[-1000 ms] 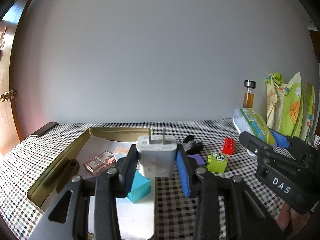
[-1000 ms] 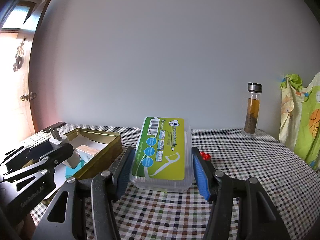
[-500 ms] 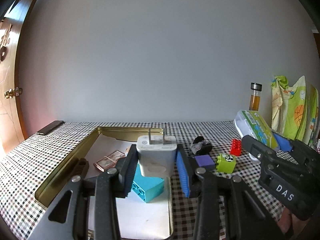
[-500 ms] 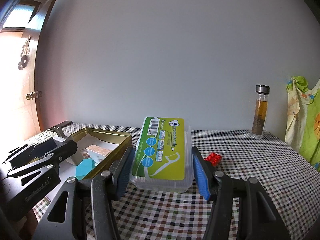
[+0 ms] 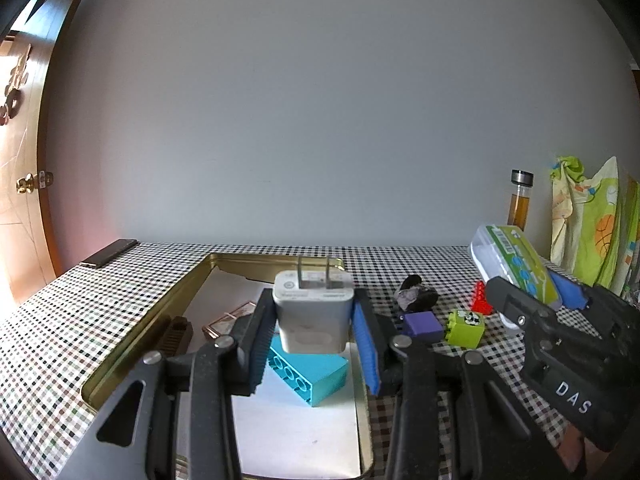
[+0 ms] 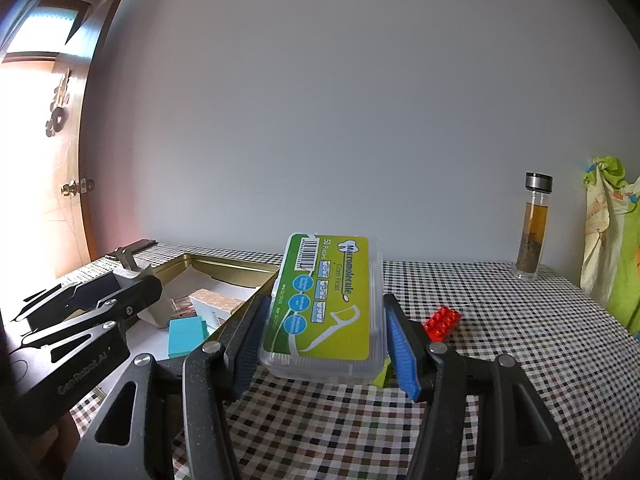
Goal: Organize rigid objects
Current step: 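Carry the charger and floss box toward the gold tin with both tools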
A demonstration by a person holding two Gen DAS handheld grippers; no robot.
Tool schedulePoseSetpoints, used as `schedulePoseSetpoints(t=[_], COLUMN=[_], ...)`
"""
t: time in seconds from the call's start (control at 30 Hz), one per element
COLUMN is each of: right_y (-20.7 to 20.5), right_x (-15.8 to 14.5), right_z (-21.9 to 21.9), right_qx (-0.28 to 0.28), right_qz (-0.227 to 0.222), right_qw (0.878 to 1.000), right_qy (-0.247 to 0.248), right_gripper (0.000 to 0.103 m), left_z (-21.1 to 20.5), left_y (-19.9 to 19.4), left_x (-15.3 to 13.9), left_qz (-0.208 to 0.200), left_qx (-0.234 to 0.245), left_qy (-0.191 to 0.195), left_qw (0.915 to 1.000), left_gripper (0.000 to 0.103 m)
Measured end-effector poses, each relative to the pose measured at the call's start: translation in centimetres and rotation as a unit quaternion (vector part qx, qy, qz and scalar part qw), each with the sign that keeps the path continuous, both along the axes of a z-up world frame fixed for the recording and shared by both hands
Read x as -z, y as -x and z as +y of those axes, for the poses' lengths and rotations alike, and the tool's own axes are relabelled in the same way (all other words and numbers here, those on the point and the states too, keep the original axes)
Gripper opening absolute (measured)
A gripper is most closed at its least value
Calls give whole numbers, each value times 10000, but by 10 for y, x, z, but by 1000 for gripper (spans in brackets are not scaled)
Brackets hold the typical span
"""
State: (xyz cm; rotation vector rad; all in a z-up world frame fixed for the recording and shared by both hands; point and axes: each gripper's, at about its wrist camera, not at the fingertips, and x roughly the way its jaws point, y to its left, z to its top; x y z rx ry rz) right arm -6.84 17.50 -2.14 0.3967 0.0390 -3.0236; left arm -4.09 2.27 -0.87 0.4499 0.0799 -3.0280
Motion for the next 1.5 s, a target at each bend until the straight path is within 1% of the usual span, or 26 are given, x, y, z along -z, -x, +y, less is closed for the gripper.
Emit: schedulePoseSetpoints(t=[0.83,1.2,1.3,1.5], right_y=[1,2,2,5], right_x=[1,1,1,1], right_z=[-31,-51,-53,-58], right_qx=[-271,-447,-468,-509], right_qz=[14,21,14,11], right_qw=[9995,9987,9986,9984], right_qy=[-132,-239,-233,-240], right_gripper=[59,59,59,59], left_z=[-27,-49,-53,-68], left_y=[-2,-5,-8,-9], left_x=[-1,0,0,2], left_qz=[-12,-12,21,-9], left_qx=[-180,-344,-418,-511], left_qy=[-141,-345,-274,-456], left_qw=[9997,9988,9987,9976], left_gripper=[37,37,37,37])
